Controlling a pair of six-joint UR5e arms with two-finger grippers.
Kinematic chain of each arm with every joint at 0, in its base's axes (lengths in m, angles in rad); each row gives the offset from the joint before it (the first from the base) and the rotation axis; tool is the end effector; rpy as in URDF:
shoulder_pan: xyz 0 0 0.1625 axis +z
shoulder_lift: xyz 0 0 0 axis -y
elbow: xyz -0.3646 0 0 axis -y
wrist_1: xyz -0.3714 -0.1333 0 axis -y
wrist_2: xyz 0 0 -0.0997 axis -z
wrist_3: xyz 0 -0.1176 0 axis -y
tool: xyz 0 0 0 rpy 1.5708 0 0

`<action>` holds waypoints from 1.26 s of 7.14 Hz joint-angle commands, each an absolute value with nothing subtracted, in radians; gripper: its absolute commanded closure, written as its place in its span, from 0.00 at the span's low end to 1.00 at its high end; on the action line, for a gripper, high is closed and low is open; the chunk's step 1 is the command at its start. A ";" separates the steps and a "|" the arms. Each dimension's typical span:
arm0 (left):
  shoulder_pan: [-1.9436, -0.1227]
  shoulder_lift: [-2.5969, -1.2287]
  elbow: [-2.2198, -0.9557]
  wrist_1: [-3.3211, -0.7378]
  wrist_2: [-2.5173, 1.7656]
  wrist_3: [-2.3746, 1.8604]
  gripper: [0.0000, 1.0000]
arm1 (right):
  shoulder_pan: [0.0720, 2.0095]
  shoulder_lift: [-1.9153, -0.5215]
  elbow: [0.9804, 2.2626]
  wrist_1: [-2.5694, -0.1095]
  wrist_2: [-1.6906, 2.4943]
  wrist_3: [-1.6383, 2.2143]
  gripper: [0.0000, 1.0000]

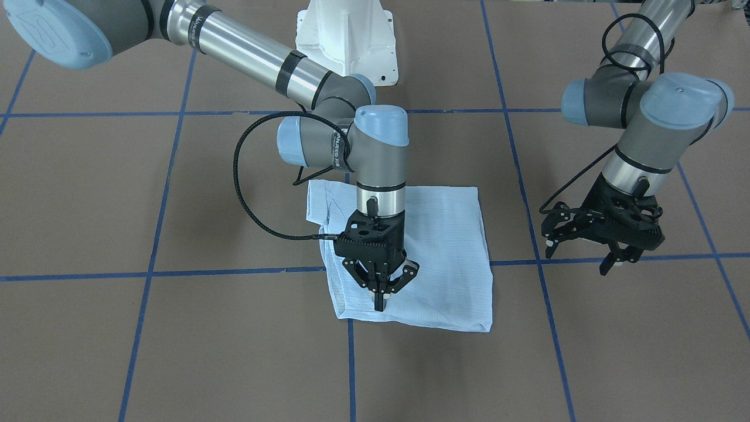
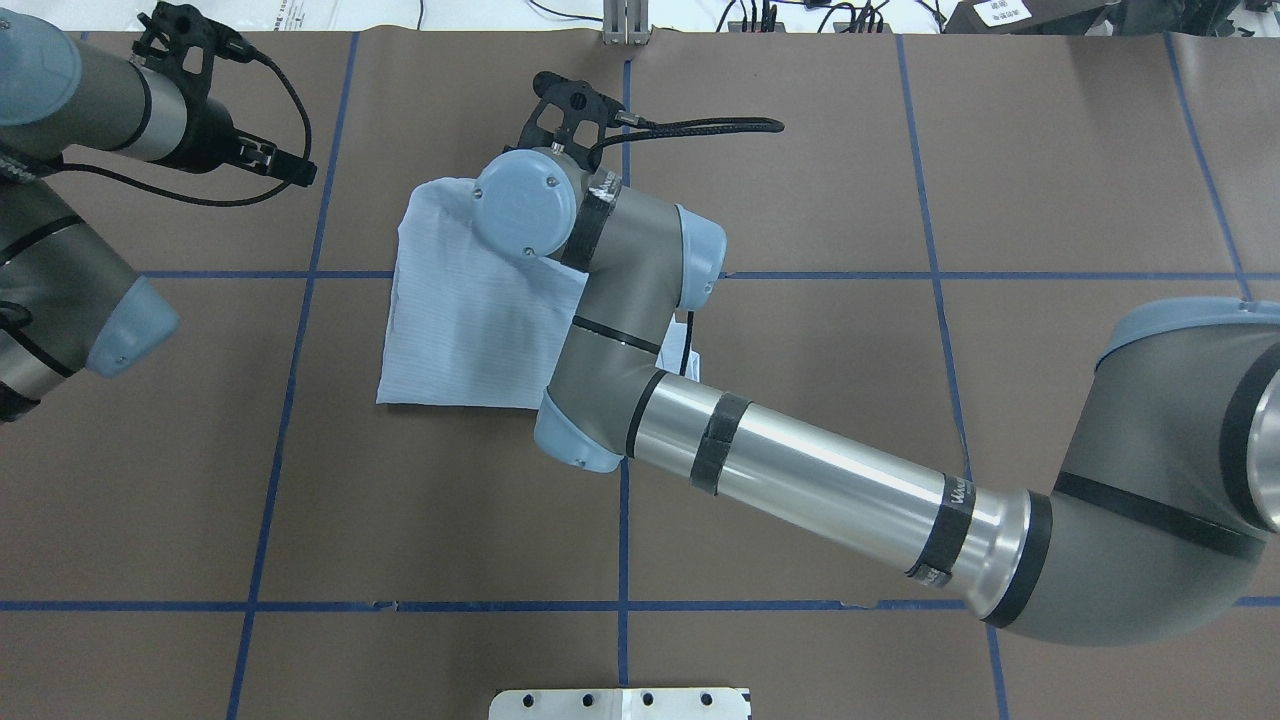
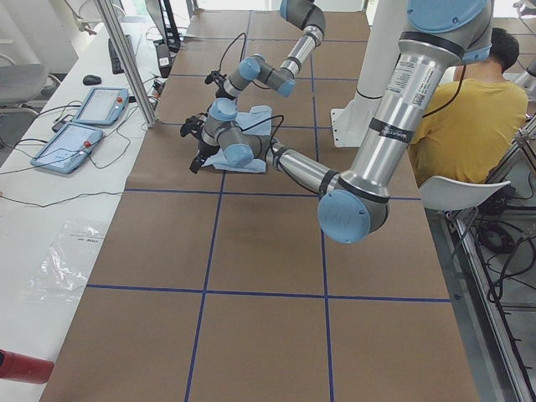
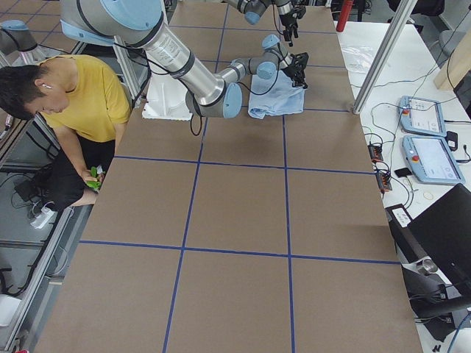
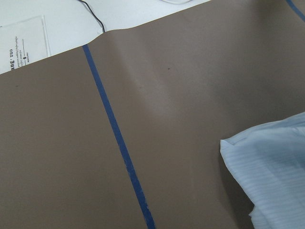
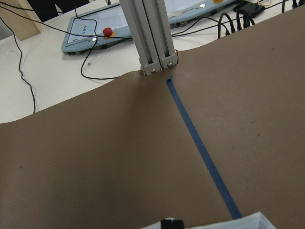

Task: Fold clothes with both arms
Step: 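Slide the right gripper across the shirt toward its far edge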

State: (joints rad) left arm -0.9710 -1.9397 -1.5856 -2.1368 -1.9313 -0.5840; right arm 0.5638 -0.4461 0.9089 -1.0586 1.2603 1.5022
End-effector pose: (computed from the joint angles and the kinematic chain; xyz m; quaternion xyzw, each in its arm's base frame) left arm 0.2761 -0.5664 0.3465 0.2843 0.3833 0.0889 0.8743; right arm -0.5941 -0.5758 0.1343 0.2737 -0.3974 0.2841 0.8285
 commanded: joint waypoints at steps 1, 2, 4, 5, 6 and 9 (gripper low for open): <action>-0.971 -1.913 -1.608 -2.137 -1.930 -0.588 0.00 | 0.578 -0.446 0.853 -0.991 1.258 1.451 0.06; -0.971 -1.911 -1.612 -2.137 -1.931 -0.586 0.00 | 0.581 -0.440 0.853 -0.989 1.268 1.431 0.00; -0.971 -1.911 -1.614 -2.137 -1.933 -0.586 0.00 | 0.597 -0.439 0.912 -0.999 1.339 1.425 0.00; -0.971 -1.911 -1.618 -2.137 -1.934 -0.584 0.00 | 0.618 -0.443 0.960 -1.040 1.409 1.431 0.00; -0.973 -1.910 -1.627 -2.135 -1.959 -0.583 0.00 | 0.641 -0.459 1.038 -1.152 1.481 1.430 0.00; -1.003 -1.776 -1.759 -2.120 -2.036 -0.525 0.00 | 0.780 -0.634 1.344 -1.462 1.760 1.244 0.00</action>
